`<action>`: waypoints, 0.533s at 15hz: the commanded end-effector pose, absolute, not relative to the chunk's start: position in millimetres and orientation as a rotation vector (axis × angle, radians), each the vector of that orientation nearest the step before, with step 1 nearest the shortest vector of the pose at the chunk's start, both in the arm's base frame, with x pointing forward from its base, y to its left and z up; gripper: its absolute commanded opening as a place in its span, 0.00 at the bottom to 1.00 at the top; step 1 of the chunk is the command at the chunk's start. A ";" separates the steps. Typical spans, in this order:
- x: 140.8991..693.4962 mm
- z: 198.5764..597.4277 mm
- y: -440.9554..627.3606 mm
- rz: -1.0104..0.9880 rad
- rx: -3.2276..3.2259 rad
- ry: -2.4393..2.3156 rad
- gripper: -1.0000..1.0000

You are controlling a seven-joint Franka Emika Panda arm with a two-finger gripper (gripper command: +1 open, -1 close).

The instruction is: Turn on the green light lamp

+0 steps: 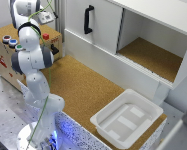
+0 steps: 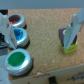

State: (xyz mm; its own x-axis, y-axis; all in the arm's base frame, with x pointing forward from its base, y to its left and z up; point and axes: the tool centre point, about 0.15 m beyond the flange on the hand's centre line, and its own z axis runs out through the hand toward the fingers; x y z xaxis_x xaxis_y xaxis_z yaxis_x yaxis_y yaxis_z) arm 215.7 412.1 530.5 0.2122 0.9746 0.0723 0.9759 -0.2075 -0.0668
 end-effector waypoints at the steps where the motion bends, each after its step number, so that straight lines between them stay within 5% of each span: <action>1: 149.4 541.5 409.4 0.109 -2.536 -1.745 1.00; 5: 118.9 542.6 436.6 0.109 -2.584 -1.650 1.00; 6: 119.1 541.1 440.7 0.091 -2.611 -1.608 0.00; 8: 125.4 539.5 443.8 0.081 -2.648 -1.587 0.00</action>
